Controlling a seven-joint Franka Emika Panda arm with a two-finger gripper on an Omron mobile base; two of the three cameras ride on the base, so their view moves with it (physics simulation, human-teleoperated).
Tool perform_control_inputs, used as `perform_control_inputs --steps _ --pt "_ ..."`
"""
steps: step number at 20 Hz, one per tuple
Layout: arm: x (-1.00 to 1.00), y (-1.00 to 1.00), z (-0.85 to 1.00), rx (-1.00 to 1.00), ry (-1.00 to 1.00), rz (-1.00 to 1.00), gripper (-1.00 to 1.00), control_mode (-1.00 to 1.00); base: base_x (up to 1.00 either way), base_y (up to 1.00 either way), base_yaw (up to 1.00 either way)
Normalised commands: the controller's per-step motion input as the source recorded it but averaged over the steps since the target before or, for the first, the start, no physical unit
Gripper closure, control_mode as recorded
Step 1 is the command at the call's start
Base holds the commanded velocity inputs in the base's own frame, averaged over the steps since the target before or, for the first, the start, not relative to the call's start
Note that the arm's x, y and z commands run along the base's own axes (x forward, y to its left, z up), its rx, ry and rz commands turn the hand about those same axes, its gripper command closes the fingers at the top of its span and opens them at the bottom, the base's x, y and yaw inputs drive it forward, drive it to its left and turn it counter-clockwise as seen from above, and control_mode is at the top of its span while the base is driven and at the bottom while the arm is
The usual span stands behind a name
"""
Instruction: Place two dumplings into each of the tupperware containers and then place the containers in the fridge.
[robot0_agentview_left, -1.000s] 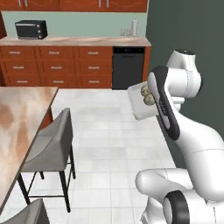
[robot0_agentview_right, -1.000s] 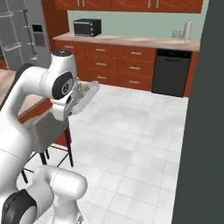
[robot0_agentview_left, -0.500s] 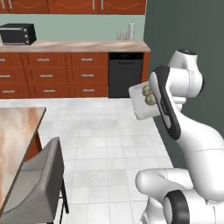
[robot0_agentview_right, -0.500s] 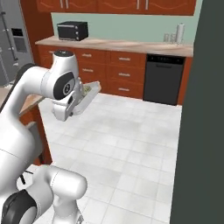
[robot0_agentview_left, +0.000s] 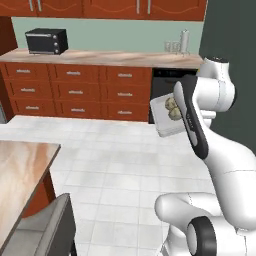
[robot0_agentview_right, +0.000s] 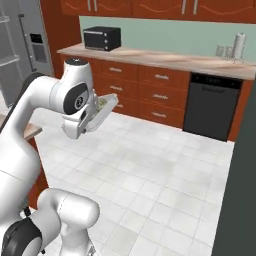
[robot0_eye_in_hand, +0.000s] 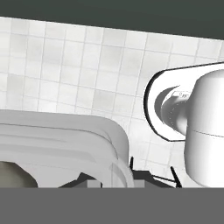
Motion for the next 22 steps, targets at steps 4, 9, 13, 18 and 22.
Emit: perform_control_inputs --steps 4,9,13,18,22 --pt "0.00 0.00 0.00 0.00 0.00 0.00 1.00 1.00 1.00 0.00 0.40" --pt "0.00 0.00 0.00 0.00 0.00 0.00 1.00 1.00 1.00 0.00 0.35" --pt "0.00 0.00 0.00 0.00 0.00 0.00 1.00 1.00 1.00 0.00 0.27" --pt "0.00 0.00 0.00 0.00 0.00 0.00 1.00 1.00 1.00 0.00 0.30" --pt "0.00 0.00 0.00 0.00 0.00 0.00 1.00 1.00 1.00 0.00 0.34"
